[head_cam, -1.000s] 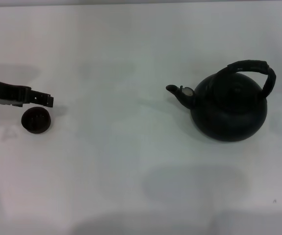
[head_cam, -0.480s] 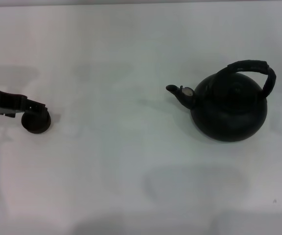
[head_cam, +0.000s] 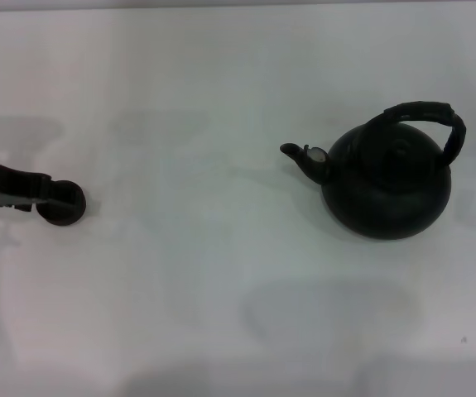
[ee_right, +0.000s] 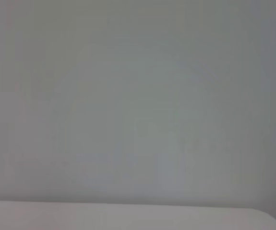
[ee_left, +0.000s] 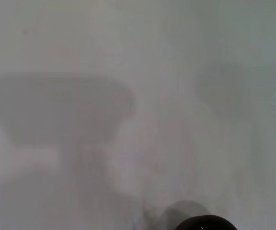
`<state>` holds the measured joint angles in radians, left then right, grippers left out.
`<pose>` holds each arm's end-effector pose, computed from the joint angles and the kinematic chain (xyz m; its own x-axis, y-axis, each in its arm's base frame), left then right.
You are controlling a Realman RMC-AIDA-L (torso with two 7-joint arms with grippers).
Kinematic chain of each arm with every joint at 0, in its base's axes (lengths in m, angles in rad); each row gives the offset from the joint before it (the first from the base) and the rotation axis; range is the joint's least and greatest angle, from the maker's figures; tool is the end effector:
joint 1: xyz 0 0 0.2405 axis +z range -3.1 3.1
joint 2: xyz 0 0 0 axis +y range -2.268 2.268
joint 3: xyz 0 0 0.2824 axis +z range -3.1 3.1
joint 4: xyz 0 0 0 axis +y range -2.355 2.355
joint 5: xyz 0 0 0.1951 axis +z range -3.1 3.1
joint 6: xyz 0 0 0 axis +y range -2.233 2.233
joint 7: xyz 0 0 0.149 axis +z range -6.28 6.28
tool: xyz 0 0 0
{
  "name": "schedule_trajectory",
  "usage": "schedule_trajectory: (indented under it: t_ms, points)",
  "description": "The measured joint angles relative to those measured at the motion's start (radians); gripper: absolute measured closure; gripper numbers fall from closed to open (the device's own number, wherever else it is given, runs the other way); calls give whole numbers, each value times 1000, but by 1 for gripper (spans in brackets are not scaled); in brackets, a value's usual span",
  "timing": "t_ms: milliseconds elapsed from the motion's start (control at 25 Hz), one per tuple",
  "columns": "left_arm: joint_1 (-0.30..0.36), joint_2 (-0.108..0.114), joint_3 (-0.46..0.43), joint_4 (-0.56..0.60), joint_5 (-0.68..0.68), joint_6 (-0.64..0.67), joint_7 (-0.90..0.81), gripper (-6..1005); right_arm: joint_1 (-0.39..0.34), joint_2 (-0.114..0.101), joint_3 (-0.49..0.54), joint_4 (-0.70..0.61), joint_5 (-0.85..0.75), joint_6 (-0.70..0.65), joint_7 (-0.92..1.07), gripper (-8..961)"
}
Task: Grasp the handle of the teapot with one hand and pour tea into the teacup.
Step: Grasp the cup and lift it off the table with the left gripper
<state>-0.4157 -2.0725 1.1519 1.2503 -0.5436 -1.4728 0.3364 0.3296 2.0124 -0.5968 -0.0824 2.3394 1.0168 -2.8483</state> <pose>-0.3025 0.3264 0.0103 0.2700 0.9541 0.1297 0.8688 -0.1833 -0.4599 0.4403 0.2957 0.0426 0.7384 -0.1787 -0.6502 -0.6438 0.1003 -0.7586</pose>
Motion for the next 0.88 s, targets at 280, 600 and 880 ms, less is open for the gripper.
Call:
schedule_trajectory:
  t_ms: [280,600,880]
  points:
    - [-4,0,0,-31,-7,25,18,125,3,0,0,1,0,1,1,140]
    - [-32,0,0,-78,-8,47,28,132,7,0,0,-1,-1,0,0,140]
    - [-44,0,-4,-88,-9,61,25,138,8,0,0,-3,-2,-6,0,140]
